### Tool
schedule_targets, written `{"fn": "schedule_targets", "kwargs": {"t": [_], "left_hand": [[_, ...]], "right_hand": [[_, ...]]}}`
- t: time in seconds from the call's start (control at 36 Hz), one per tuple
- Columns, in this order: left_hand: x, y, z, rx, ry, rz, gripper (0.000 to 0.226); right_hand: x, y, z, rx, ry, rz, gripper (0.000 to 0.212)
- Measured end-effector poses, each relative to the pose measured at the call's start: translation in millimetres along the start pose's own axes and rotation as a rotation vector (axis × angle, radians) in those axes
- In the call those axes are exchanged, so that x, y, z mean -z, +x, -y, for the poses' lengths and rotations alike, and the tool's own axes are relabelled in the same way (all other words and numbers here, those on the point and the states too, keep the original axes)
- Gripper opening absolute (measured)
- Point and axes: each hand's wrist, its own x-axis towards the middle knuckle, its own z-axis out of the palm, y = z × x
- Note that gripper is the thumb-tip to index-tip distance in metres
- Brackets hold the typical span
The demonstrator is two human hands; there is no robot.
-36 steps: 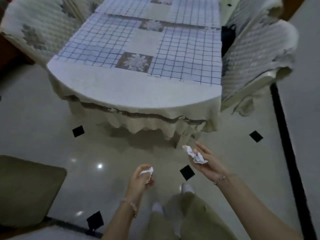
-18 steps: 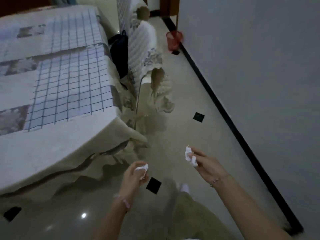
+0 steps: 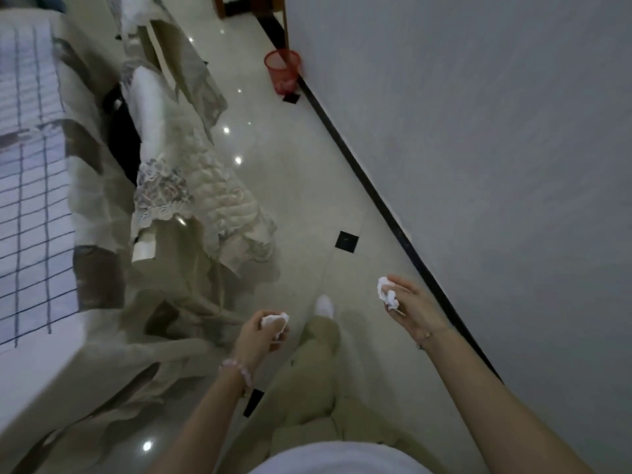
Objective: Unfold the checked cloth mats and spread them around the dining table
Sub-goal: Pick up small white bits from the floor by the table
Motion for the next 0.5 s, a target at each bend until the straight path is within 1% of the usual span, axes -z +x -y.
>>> {"fn": "schedule_targets", "kwargs": {"t": [0.06, 0.11, 0.17, 0.25, 0.31, 0.36, 0.42, 0.5], "left_hand": [[-7.3, 29.5, -8.6, 0.043, 0.012, -0.027, 0.007], [-17.7, 62.8, -21.9, 0.088, 0.013, -0.037, 0.008], [-29.4, 99.0, -38.8, 0.124, 0.029, -0.022, 0.009], [-49.9, 155.2, -76.1, 0.181, 0.058, 0.020, 0.015], [-65.2, 190.3, -107.1, 0.205, 0.066, 0.038, 0.017], [-79.6, 222.6, -141.6, 0.194, 0.081, 0.044, 0.019], [-90.8, 252.0, -174.2, 0.164, 0.102, 0.052, 0.019], [-100.7, 280.8, -213.3, 0.120, 0.107, 0.084, 0.017]], "right_hand": [[5.1, 27.3, 10.2, -0.002, -0.053, -0.036, 0.020], [11.7, 55.0, 20.1, -0.022, -0.126, -0.077, 0.016], [21.0, 81.5, 29.5, -0.053, -0.212, -0.118, 0.009], [38.9, 114.8, 45.4, -0.125, -0.352, -0.206, 0.011], [50.8, 130.7, 57.8, -0.195, -0.400, -0.240, 0.013], [60.4, 146.5, 72.8, -0.233, -0.437, -0.263, 0.018], [67.0, 164.3, 90.1, -0.252, -0.459, -0.286, 0.014], [70.2, 186.4, 113.8, -0.290, -0.458, -0.305, 0.017]]}}
